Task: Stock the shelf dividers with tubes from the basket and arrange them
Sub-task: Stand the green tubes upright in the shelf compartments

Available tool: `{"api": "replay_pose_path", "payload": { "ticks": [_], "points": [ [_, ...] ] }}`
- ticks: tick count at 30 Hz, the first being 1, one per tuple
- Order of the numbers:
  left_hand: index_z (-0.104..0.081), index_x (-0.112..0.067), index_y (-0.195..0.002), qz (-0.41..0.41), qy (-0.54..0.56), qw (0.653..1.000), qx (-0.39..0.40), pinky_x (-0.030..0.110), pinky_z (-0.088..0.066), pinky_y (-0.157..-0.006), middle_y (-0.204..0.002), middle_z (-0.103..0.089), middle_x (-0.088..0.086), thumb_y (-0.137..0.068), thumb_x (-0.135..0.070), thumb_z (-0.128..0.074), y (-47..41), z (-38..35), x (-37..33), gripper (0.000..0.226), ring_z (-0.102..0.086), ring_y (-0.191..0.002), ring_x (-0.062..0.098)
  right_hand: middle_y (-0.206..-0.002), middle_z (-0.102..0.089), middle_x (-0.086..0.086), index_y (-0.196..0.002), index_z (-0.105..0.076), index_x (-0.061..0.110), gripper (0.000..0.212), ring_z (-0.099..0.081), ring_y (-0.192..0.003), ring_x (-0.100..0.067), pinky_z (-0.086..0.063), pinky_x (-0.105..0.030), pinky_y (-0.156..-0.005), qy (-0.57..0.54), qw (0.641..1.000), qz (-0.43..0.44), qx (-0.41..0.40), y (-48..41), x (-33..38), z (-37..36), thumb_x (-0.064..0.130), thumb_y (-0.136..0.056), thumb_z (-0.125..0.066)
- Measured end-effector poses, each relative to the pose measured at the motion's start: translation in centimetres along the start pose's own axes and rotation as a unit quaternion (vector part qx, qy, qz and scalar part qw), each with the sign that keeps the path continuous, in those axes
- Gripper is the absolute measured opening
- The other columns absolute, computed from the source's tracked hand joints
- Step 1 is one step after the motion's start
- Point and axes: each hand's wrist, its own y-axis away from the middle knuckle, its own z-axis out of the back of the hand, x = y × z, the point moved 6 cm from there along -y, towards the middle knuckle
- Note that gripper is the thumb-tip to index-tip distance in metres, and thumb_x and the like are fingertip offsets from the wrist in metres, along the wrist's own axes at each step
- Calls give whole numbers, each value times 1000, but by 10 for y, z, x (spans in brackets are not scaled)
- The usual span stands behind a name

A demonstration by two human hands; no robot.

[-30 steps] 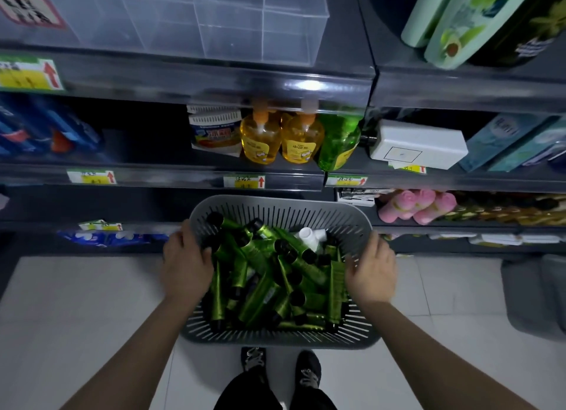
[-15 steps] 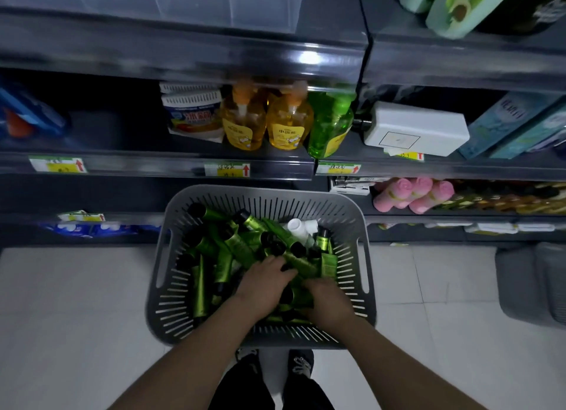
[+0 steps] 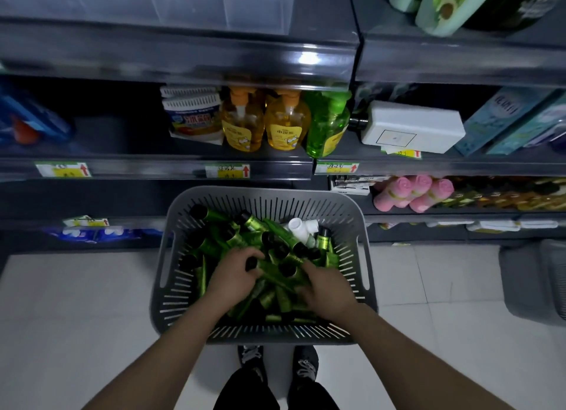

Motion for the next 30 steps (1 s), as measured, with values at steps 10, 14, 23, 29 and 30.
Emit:
{"api": "replay_pose_path", "payload": {
  "ticks": [10, 14, 23, 29, 30],
  "points": [
    [-60, -15, -92, 148, 327, 931, -65, 28, -50, -58, -88, -60, 12, -95, -6, -54, 35, 72, 44, 11, -60, -65, 21, -129, -57, 6, -125, -56, 40, 36, -63, -94, -17, -52, -30, -80, -344, 936, -67, -36, -1, 30, 42, 20, -94, -57],
    [-59, -9, -91, 147, 405, 897, -97, 20, -49, -45, -87, -58, 15, -95, 0, -50, 52, 85, 46, 13, -58, -62, 22, -113, -59, -2, -115, -53, 28, 44, -63, -84, -16, -49, -20, -65, -501, 857, -114, 31, -1, 43, 62, 1, -84, -67],
    [-55, -8, -108, 149, 643, 748, -64, 27, -54, -46, -96, -57, 21, -88, 8, -40, 110, 85, 35, 30, -58, -70, 29, -83, -67, -9, -97, -59, 10, 32, -62, -63, -18, -48, -24, -54, -557, 822, -66, -100, 25, 62, 124, 0, -73, -78],
    [-59, -15, -117, 60, 662, 747, 14, 32, -56, -58, -91, -65, 16, -69, 13, -44, 139, 92, 3, 58, -65, -73, 26, -72, -59, -9, -92, -60, -1, 20, -55, -60, -15, -46, -17, -52, -568, 807, 26, -161, 37, 92, 165, 5, -79, -74],
    [-60, -16, -114, 45, 659, 751, 16, 34, -57, -59, -89, -65, 15, -69, 13, -44, 140, 95, -4, 56, -65, -76, 25, -68, -54, -7, -90, -61, -3, 21, -52, -62, -18, -46, -18, -54, -563, 808, 41, -170, 38, 98, 171, 8, -79, -75]
  ]
}}
